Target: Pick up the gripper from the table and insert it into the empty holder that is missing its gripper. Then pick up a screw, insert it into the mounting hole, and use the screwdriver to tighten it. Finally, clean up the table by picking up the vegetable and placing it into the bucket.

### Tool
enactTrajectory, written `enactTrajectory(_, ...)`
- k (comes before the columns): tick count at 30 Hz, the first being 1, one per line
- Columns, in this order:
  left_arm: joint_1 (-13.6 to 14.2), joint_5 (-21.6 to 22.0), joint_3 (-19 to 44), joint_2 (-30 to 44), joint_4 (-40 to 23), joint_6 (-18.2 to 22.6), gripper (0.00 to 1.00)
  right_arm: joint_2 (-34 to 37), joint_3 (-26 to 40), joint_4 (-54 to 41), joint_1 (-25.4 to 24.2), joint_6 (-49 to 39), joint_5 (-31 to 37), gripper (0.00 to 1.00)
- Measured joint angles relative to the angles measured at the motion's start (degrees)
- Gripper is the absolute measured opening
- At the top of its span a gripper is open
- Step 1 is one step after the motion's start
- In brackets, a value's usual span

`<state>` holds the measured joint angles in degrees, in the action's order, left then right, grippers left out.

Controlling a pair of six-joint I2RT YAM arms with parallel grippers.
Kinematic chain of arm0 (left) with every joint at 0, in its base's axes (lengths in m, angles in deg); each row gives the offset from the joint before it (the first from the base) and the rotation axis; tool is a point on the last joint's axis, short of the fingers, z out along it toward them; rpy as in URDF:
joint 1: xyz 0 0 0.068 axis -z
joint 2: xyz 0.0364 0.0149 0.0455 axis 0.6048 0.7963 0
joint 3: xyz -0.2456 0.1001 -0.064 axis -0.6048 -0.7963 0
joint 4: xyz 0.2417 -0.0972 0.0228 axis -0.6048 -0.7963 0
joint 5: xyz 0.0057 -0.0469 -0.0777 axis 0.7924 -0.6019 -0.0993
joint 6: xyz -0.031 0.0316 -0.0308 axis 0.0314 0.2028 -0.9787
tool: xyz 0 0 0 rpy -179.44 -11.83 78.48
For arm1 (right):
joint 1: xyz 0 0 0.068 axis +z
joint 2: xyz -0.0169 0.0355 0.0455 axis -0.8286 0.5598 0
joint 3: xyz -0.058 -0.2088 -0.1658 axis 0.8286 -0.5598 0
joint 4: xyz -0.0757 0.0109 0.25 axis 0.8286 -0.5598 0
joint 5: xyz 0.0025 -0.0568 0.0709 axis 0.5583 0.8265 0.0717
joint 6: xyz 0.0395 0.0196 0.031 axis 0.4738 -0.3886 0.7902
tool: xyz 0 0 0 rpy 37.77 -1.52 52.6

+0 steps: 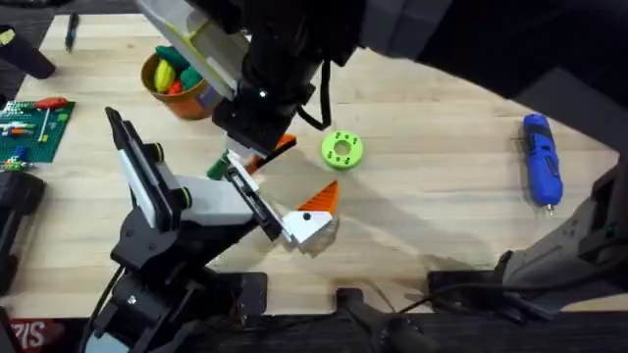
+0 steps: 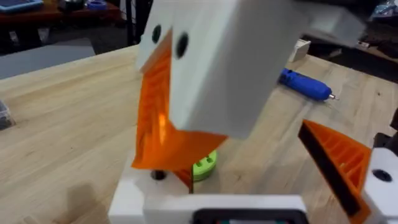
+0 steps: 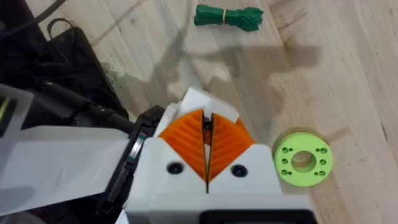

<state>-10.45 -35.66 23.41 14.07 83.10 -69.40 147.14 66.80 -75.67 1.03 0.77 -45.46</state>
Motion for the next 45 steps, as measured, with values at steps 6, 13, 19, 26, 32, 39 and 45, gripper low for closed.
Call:
enactTrajectory(6,0.0,-0.01,0.0,0.01,0.0,0.0,0.988,-0.01,0.0,0.0,0.0,-0.01,0.0,0.01)
enactTrajectory(13,0.0,0.0,0.0,0.0,0.0,0.0,0.988,0.0,0.0,0.0,0.0,0.0,0.0,0.007)
enactTrajectory(19,0.0,0.04,0.0,0.0,0.02,0.01,0.988,0.01,0.0,-0.15,-0.06,-0.11,0.64,0.613)
enactTrajectory(26,0.0,0.51,0.0,0.01,0.0,-0.22,0.988,0.01,0.34,-0.07,-1.29,-0.48,2.32,0.994)
enactTrajectory(32,0.0,0.61,0.0,0.01,0.0,-0.2,0.988,-0.02,0.37,-0.13,-1.59,-0.47,2.16,0.993)
enactTrajectory(39,0.0,0.59,0.0,0.0,0.02,-0.15,0.988,-1.11,0.37,-0.41,-4.19,-0.47,0.73,0.994)
enactTrajectory(45,0.0,0.59,0.0,0.0,0.02,-0.17,0.988,-4.76,0.38,-0.43,-7.57,-0.46,0.49,0.995)
